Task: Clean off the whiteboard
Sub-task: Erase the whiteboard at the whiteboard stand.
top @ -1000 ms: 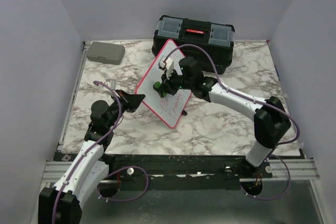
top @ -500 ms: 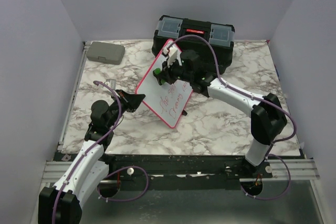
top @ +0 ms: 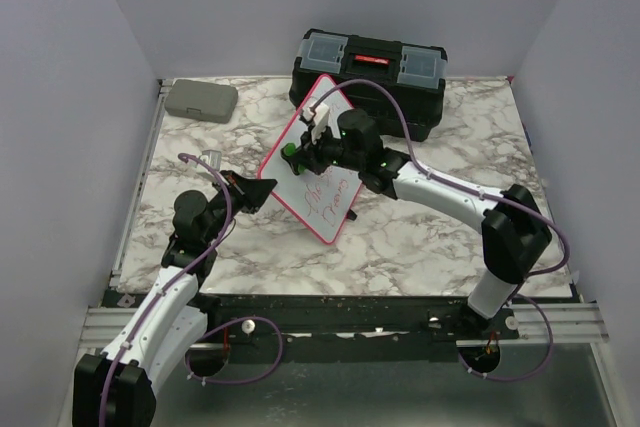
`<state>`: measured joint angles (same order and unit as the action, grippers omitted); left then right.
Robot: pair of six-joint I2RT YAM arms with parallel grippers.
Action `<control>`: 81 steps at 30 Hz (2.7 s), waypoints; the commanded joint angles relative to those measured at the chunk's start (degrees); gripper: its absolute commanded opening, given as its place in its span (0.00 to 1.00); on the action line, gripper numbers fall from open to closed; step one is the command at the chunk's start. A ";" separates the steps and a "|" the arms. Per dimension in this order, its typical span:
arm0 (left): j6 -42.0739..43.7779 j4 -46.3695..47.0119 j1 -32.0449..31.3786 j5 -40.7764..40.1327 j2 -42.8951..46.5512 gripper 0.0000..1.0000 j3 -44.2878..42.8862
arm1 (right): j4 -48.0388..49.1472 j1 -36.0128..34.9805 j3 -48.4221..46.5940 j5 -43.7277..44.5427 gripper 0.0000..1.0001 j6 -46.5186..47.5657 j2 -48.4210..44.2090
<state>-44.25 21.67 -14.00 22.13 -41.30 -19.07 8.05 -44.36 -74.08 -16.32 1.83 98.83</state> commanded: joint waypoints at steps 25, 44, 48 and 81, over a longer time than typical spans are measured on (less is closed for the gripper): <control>-13.37 17.19 -5.36 -10.81 -2.63 0.56 6.26 | -2.39 10.09 -0.08 -5.31 0.01 -5.87 -8.40; -11.74 32.62 -16.56 -30.19 -10.91 0.36 9.67 | -0.27 10.89 3.94 -6.98 0.01 -6.67 -12.12; -11.56 32.99 -16.89 -30.57 -11.60 0.27 9.67 | -0.28 11.06 4.56 -6.94 0.01 -6.57 -12.81; 8.30 14.24 -4.89 5.89 -4.76 0.00 2.65 | 1.51 11.52 14.65 -14.29 0.01 7.29 -17.71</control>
<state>-38.57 37.63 -22.55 14.41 -46.59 -14.59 5.67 -32.99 -61.49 -28.53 6.00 81.78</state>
